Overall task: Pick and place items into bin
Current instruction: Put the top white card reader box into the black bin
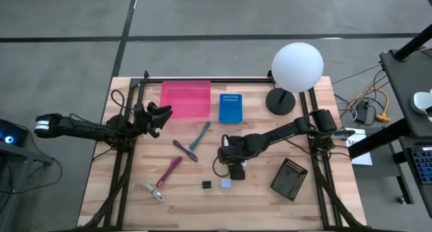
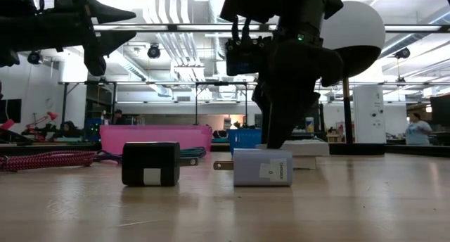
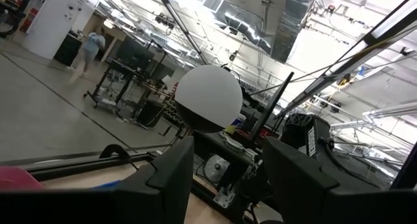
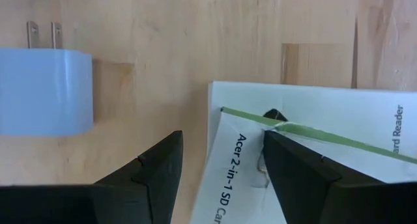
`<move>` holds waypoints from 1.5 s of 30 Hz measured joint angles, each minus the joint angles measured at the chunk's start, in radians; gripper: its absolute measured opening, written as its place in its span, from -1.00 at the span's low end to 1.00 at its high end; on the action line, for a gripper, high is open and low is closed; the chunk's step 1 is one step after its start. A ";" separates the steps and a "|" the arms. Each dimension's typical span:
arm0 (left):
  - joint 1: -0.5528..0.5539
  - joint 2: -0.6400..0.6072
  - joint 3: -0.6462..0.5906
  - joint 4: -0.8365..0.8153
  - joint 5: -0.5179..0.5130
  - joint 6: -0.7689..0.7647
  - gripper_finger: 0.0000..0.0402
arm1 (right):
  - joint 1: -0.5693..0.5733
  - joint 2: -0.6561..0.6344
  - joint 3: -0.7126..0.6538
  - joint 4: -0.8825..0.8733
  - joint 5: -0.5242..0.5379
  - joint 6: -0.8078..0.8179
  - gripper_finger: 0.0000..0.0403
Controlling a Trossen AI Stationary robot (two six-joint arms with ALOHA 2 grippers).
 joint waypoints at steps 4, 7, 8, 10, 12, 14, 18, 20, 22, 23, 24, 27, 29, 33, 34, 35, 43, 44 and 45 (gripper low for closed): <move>0.000 0.000 0.000 0.000 -0.001 0.000 -0.16 | 0.000 -0.003 -0.017 0.004 0.001 0.002 -0.03; 0.000 0.000 0.000 0.000 -0.001 0.000 -0.16 | 0.000 -0.003 -0.019 0.003 0.003 0.001 -0.13; 0.000 0.000 0.000 0.000 -0.001 0.000 -0.16 | 0.000 -0.003 -0.019 0.003 0.003 0.001 -0.18; 0.000 0.000 0.000 0.000 -0.001 0.000 -0.16 | 0.000 -0.001 -0.017 0.001 0.009 0.002 -0.29; 0.000 0.000 0.000 0.000 -0.001 0.000 -0.16 | 0.000 -0.001 -0.017 0.001 0.010 0.003 -0.41; 0.000 0.000 0.000 0.000 0.000 0.000 -0.16 | 0.000 -0.001 -0.018 0.000 0.010 0.003 -0.52; 0.000 0.000 0.000 0.000 0.000 0.000 -0.16 | 0.001 -0.001 -0.023 0.001 0.007 0.003 -0.68; 0.000 0.000 0.000 0.000 0.000 0.000 -0.16 | 0.001 0.000 -0.023 0.001 0.006 0.002 -0.71; 0.000 0.000 0.000 -0.001 0.000 0.000 -0.16 | 0.001 0.000 -0.024 0.002 0.005 0.002 -0.72; 0.000 0.000 0.000 -0.001 0.000 0.000 -0.16 | 0.001 0.000 -0.024 0.002 0.005 0.002 -0.72; 0.000 0.000 0.000 -0.001 0.000 0.000 -0.16 | 0.001 0.000 -0.024 0.002 0.004 0.003 -0.72; 0.000 0.000 0.000 -0.001 0.000 0.000 -0.16 | 0.001 -0.004 -0.025 0.004 0.003 0.005 -0.72; 0.000 0.000 0.000 -0.001 0.000 0.000 -0.16 | 0.001 -0.010 -0.024 0.002 0.004 0.006 -0.73; 0.000 0.000 0.000 -0.002 0.000 0.000 -0.16 | 0.001 -0.014 0.002 -0.026 0.026 0.007 -0.73; 0.000 0.000 0.000 -0.002 0.000 0.000 -0.16 | 0.002 -0.014 0.011 -0.038 0.037 0.007 -0.73; 0.000 0.000 0.000 -0.002 0.000 0.000 -0.16 | 0.001 -0.015 0.022 -0.048 0.045 0.007 -0.73; 0.000 0.000 0.000 -0.003 0.001 0.000 -0.16 | 0.001 -0.020 0.103 -0.147 0.056 0.094 -0.73; 0.000 0.000 0.000 -0.003 0.001 0.000 -0.16 | 0.001 -0.021 0.115 -0.175 0.055 0.124 -0.73; 0.000 0.000 0.000 -0.003 0.001 0.000 -0.16 | 0.001 -0.021 0.129 -0.211 0.053 0.157 -0.73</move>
